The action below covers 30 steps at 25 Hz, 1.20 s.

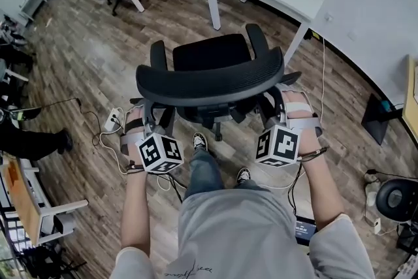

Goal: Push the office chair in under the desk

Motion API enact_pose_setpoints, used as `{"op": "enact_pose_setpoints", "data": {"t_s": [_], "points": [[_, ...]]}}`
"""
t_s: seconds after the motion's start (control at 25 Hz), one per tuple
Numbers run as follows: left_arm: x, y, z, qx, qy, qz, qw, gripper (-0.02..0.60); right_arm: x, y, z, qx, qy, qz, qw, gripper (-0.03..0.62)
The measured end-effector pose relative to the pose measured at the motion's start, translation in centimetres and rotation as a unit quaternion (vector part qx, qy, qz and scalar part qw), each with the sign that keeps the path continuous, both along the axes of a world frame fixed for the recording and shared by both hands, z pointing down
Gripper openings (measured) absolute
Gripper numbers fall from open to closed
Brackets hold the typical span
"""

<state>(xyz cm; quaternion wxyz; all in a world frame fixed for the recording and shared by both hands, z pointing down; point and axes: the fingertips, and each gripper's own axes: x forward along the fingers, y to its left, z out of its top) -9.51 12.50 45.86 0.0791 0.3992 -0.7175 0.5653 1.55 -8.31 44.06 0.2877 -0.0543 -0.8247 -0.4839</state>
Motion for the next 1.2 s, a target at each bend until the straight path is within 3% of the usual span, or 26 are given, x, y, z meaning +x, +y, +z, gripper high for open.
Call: {"op": "enact_pose_setpoints", "data": {"t_s": [0.56,1.2], "points": [[-9.3,-0.2,-0.5,-0.001,0.018,0.050,0.9986,0.224,-7.0,1.3,-0.7,-0.023,-0.006,0.041,0.999,0.169],[-15.8,-0.2,-0.6,-0.007,0.019,0.104,0.9943,0.224,-11.3,2.9,-0.9,-0.028,0.034,0.104,0.994,0.155]]}}
